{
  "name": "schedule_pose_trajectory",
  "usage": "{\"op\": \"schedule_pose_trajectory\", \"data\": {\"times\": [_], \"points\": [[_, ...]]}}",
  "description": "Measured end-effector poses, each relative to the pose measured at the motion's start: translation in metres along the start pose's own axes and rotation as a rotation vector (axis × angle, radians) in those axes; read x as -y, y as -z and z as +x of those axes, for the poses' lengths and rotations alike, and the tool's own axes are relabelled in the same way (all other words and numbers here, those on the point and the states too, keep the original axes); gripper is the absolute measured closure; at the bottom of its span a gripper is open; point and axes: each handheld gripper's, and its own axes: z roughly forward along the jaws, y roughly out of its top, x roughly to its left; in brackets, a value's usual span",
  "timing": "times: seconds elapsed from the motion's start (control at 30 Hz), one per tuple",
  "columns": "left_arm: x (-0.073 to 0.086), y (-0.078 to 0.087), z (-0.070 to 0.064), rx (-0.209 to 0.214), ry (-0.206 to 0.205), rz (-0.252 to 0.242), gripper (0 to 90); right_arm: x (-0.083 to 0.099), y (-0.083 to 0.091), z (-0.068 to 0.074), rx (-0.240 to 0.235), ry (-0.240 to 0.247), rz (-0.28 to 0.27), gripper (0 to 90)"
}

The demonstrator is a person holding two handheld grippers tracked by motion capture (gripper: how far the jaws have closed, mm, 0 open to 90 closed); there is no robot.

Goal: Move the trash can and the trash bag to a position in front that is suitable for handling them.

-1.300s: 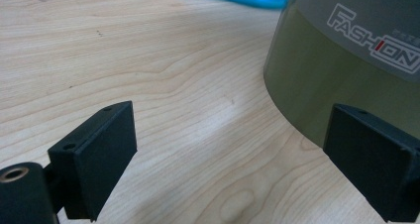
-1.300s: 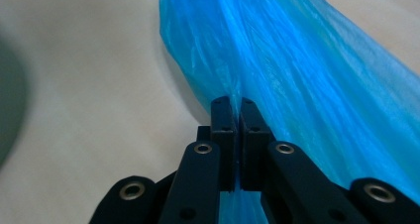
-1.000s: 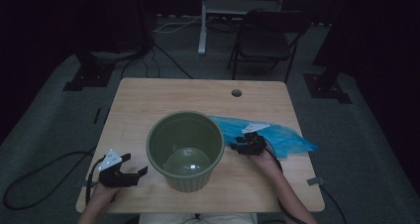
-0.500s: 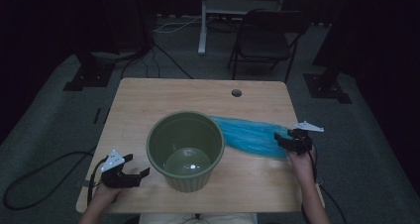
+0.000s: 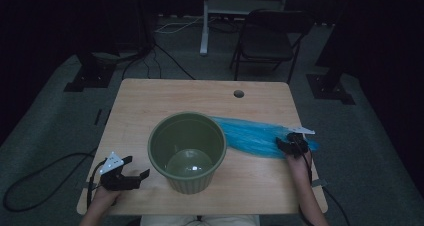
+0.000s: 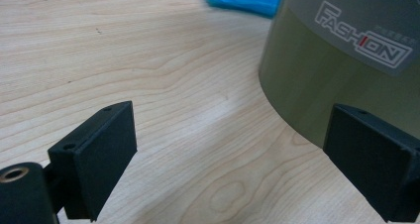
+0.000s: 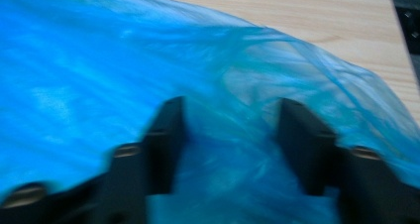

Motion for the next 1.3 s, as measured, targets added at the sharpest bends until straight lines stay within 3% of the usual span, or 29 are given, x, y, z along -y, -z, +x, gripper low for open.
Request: {"op": "schedule_pose_trajectory", "data": {"times": [0.1,0.17,0.27,0.47,0.5,0.57,0.7,0.83,0.9,0.97,1.13,1.23,1.3], "points": [[-0.001,0.0,-0.001,0.003,-0.005,0.001,6.9,-0.004,-0.002,0.003,-0.008,0.012,0.004,80.5],[-0.001,0.0,-0.001,0.005,-0.006,-0.002,6.9,-0.011,-0.007,0.004,-0.008,0.018,0.026,88.0],[-0.001,0.001,0.0,0.001,0.001,-0.006,6.9,-0.025,-0.013,0.005,-0.004,0.016,0.028,88.7],[0.0,0.001,0.001,-0.001,0.003,-0.008,6.9,-0.077,-0.019,-0.002,-0.009,-0.022,-0.018,88.3],[0.0,0.002,0.001,-0.002,0.003,-0.008,6.9,-0.085,-0.02,-0.004,-0.014,-0.033,-0.026,82.6],[0.0,0.002,0.001,-0.003,0.002,-0.009,6.9,-0.102,-0.023,-0.01,-0.009,-0.075,-0.027,58.9],[0.001,0.002,0.001,-0.008,0.002,-0.005,6.9,-0.121,-0.018,-0.016,0.043,-0.115,-0.056,41.6],[0.002,0.004,0.002,-0.011,0.006,-0.007,6.9,-0.12,-0.012,-0.009,0.012,-0.138,-0.078,31.6],[0.001,0.004,0.002,-0.01,0.008,-0.008,6.9,-0.116,-0.01,0.002,-0.055,-0.142,-0.085,30.7],[0.001,0.003,0.002,-0.01,0.004,-0.006,6.9,-0.111,-0.008,0.021,-0.123,-0.109,-0.089,29.6],[0.001,0.002,0.0,-0.005,0.0,-0.003,6.9,-0.097,-0.008,0.087,-0.304,-0.003,-0.108,29.1],[0.002,0.004,-0.001,0.002,0.0,-0.003,6.9,-0.086,-0.014,0.125,-0.383,0.066,-0.091,29.0],[0.002,0.004,0.0,0.0,-0.002,-0.003,6.9,-0.074,-0.023,0.149,-0.39,0.131,-0.058,29.1]]}}
